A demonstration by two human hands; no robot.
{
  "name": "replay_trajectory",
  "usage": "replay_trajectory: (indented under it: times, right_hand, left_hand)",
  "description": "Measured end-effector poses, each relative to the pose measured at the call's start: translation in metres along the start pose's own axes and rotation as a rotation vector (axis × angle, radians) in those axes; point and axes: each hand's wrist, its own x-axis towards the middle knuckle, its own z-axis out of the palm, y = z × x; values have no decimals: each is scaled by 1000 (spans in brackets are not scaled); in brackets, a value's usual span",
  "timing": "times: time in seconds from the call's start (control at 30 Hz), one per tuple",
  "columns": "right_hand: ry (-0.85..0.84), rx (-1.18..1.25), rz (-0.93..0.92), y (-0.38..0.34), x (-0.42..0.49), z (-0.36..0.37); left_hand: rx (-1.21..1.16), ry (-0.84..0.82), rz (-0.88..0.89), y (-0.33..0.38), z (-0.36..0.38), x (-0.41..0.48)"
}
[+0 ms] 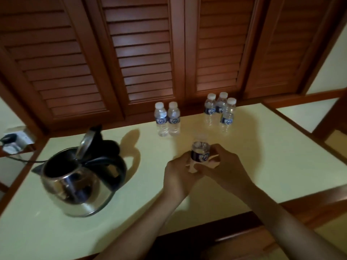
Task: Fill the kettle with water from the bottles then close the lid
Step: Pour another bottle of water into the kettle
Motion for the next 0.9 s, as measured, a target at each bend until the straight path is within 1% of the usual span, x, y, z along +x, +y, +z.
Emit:
replay_trajectory:
  times: [0.07, 0.2, 0.27, 0.37, 0.43, 0.63, 0.9]
  right_hand:
    - [44, 47, -9, 24, 11, -5]
    - [148, -16, -28, 70, 32, -2]
    - [219, -30, -11, 88, 41, 1]
    - [289, -41, 55, 106, 59, 4]
    - [316, -107, 61, 114, 73, 7]
    - [426, -176, 47, 135, 113, 12]
    - [567, -317, 92, 138, 134, 20]
  left_hand:
    - [23, -31, 28, -1, 23, 14]
    - [84, -167, 118, -1, 45, 30]
    - [257, -226, 102, -16, 50, 35]
    - [634, -248, -18, -45, 48, 38]
    - [743, -240, -76, -54, 42, 40]
    - [797, -199, -181, -60, 33, 55]
    - [807, -156, -182, -65, 34, 60]
